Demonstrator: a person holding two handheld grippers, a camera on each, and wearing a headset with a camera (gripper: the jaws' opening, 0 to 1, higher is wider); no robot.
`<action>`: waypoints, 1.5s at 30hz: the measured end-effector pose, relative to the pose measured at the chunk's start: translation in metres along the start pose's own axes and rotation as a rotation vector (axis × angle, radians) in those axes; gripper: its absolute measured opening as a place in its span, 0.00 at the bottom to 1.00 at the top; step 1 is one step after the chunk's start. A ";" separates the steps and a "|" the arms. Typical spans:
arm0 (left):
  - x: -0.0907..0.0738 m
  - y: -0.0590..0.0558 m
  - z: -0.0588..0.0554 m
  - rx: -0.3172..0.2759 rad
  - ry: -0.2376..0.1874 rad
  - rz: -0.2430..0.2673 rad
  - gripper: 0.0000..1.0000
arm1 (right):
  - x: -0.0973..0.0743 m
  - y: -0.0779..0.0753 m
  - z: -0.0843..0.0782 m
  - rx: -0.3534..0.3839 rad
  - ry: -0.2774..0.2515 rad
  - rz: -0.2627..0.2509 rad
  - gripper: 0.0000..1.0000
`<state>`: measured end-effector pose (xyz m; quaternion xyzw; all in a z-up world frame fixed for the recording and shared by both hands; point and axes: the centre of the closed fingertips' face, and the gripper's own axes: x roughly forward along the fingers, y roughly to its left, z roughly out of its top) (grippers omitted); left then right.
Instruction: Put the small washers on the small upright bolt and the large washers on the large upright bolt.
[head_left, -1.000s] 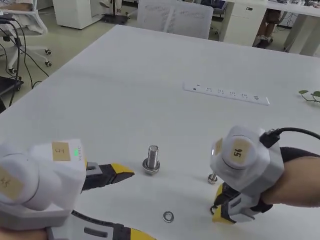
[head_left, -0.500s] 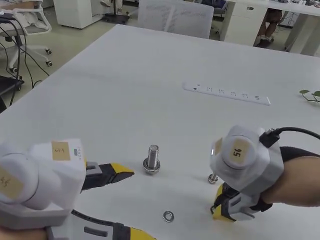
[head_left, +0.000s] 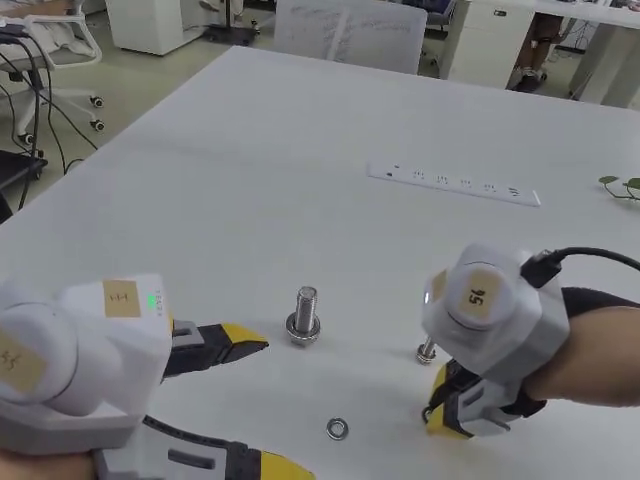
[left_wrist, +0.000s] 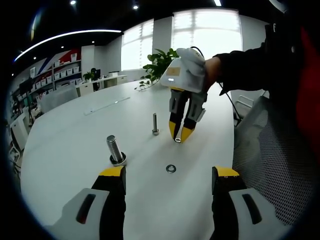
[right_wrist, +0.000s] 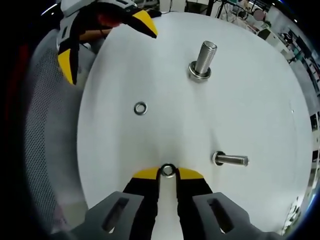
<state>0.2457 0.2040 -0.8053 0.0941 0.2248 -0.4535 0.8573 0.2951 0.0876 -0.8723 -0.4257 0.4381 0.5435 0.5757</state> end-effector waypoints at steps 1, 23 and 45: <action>0.000 0.000 0.000 -0.001 0.000 0.000 0.69 | -0.002 -0.001 0.000 0.002 -0.003 -0.002 0.14; 0.000 -0.001 0.001 0.002 -0.005 -0.003 0.69 | -0.044 -0.013 0.000 0.028 -0.033 -0.063 0.14; -0.001 -0.001 0.002 0.003 -0.006 -0.001 0.69 | -0.092 -0.038 0.011 -0.028 -0.034 -0.152 0.14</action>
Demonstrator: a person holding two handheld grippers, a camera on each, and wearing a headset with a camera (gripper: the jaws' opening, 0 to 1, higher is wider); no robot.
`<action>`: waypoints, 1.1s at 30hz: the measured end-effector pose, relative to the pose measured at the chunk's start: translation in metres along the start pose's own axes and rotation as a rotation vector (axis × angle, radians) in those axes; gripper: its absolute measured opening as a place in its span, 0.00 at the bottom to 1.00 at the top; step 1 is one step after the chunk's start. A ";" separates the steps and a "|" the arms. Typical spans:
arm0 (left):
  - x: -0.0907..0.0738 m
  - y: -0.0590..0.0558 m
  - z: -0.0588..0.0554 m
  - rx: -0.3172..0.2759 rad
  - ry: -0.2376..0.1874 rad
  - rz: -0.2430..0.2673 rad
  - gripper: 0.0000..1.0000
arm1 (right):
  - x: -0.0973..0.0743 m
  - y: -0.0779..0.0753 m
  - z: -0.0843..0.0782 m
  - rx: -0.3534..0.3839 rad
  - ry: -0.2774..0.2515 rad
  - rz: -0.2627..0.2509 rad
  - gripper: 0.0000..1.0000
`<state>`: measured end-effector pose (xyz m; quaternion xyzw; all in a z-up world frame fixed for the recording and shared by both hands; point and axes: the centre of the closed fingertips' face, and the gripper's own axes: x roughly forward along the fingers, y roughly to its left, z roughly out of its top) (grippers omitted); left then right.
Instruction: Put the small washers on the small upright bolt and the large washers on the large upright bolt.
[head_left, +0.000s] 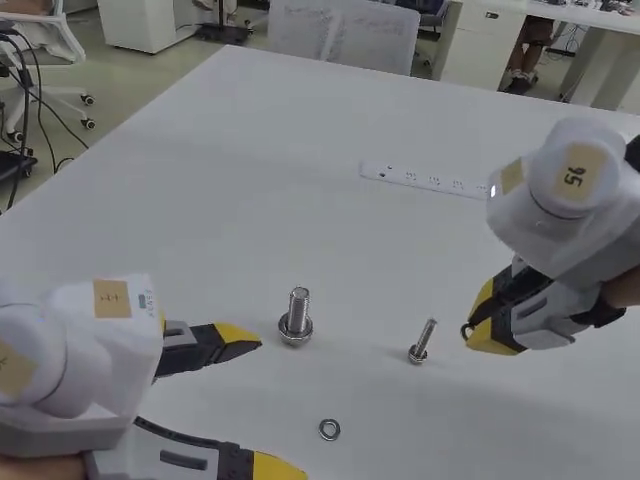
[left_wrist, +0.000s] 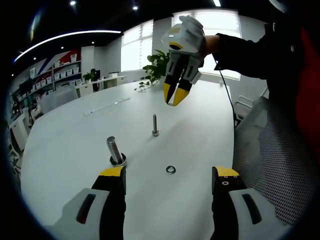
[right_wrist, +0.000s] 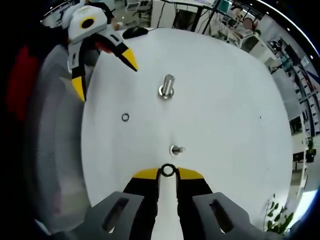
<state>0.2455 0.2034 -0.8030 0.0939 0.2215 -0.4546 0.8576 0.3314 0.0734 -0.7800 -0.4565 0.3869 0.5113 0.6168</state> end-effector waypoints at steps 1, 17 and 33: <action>0.000 0.000 0.000 0.000 0.000 0.000 0.69 | -0.001 -0.001 0.002 -0.001 -0.001 -0.001 0.14; -0.001 0.002 -0.001 -0.004 -0.004 0.008 0.69 | -0.002 -0.027 0.020 -0.058 -0.001 -0.021 0.14; -0.003 0.004 -0.003 -0.009 -0.005 0.017 0.69 | 0.019 -0.023 0.021 -0.080 0.030 0.018 0.14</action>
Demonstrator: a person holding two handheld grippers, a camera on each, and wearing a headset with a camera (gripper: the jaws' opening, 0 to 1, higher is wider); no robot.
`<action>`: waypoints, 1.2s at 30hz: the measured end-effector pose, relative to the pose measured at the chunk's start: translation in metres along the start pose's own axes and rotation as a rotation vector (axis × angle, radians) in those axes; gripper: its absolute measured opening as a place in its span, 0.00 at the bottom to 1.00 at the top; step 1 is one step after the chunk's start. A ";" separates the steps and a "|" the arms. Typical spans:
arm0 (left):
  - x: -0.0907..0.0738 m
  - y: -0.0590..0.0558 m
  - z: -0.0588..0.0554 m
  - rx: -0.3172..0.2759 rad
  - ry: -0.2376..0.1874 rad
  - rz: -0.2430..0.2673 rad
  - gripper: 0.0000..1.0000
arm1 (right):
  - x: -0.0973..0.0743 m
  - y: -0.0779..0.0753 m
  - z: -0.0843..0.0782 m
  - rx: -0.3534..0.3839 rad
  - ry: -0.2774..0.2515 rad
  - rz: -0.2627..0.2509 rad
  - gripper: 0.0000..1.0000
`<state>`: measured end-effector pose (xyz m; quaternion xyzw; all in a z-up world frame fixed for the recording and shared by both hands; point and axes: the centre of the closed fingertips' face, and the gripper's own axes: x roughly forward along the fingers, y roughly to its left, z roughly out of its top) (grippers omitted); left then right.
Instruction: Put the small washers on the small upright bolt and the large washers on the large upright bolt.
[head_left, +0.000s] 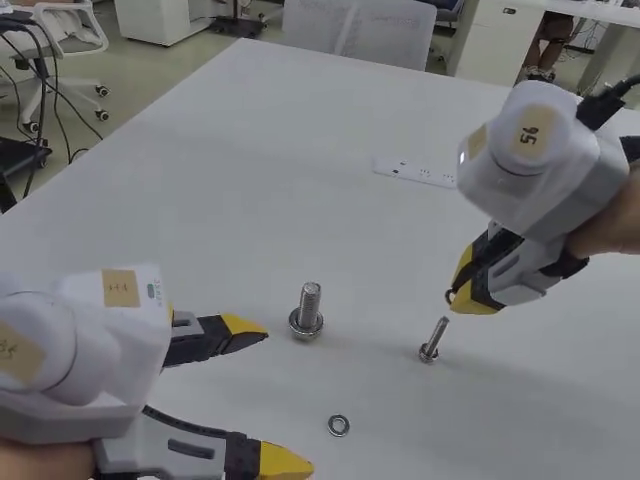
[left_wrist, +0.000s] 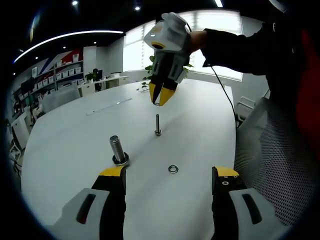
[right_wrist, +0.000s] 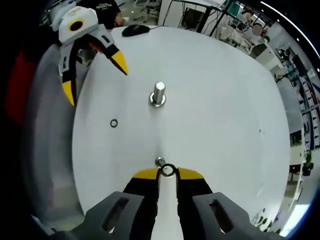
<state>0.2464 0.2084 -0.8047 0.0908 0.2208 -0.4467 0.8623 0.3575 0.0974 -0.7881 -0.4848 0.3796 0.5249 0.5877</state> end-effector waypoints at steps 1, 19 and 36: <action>0.000 0.000 0.000 -0.001 0.000 0.000 0.69 | 0.001 0.001 0.000 -0.002 0.003 0.003 0.14; 0.001 0.000 -0.002 -0.007 0.004 0.002 0.69 | 0.021 0.005 -0.009 0.008 0.030 0.050 0.14; 0.000 -0.001 -0.006 -0.011 0.010 0.001 0.69 | 0.028 0.008 -0.009 0.015 0.035 0.069 0.14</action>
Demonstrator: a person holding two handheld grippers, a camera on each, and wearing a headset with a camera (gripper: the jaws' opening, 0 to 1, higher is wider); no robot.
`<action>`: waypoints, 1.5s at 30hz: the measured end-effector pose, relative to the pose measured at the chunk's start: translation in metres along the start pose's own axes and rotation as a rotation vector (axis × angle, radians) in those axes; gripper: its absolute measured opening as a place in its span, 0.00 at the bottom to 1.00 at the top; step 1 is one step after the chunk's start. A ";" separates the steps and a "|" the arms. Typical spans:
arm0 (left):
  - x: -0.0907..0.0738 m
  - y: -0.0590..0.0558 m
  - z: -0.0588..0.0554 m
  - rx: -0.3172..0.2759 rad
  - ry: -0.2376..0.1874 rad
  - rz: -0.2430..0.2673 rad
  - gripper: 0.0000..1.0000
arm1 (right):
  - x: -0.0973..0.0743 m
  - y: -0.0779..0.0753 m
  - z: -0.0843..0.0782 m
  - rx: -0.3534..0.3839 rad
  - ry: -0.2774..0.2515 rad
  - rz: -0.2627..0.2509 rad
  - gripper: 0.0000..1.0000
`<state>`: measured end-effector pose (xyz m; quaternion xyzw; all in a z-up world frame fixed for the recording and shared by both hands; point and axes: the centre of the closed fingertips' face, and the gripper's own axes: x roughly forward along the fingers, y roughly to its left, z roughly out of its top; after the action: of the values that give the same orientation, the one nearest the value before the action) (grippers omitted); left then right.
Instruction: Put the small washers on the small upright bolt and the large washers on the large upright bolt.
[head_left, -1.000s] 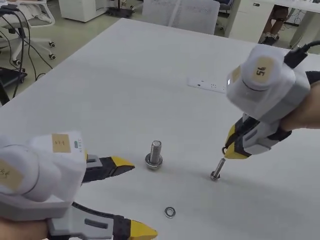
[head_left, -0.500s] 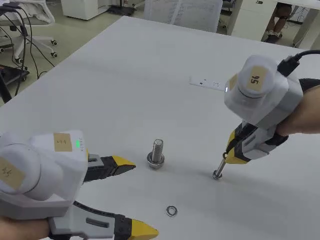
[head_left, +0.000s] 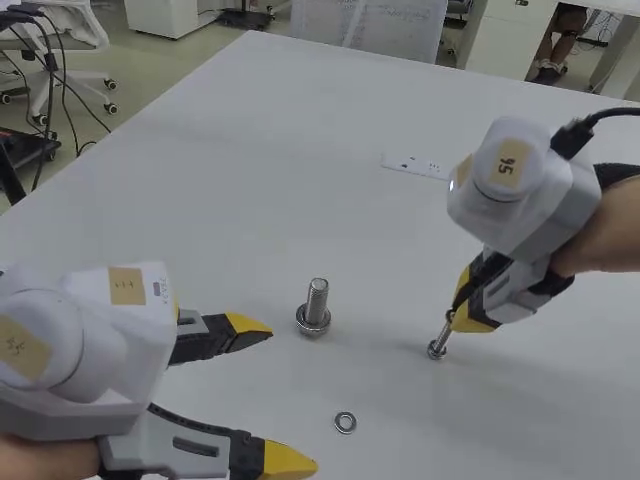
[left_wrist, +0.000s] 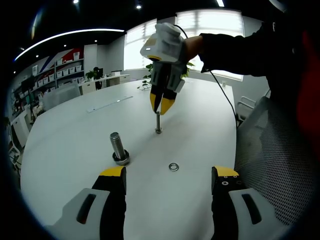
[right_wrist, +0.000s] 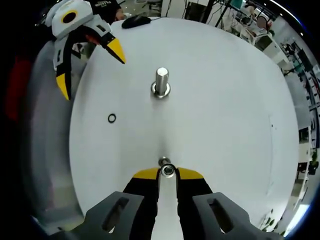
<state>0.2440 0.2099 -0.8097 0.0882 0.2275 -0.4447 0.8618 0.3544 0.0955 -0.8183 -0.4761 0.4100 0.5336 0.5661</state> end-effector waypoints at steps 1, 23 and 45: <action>0.000 0.000 0.000 0.000 0.000 0.000 0.69 | 0.001 0.001 0.000 -0.001 0.002 0.001 0.14; 0.000 0.001 -0.002 -0.003 0.007 0.000 0.69 | 0.032 0.001 -0.008 0.014 0.018 0.035 0.14; 0.001 0.002 -0.003 -0.006 0.006 0.002 0.68 | 0.044 0.002 -0.011 0.032 0.020 0.047 0.16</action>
<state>0.2453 0.2116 -0.8124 0.0872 0.2316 -0.4426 0.8619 0.3572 0.0945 -0.8631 -0.4626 0.4349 0.5355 0.5569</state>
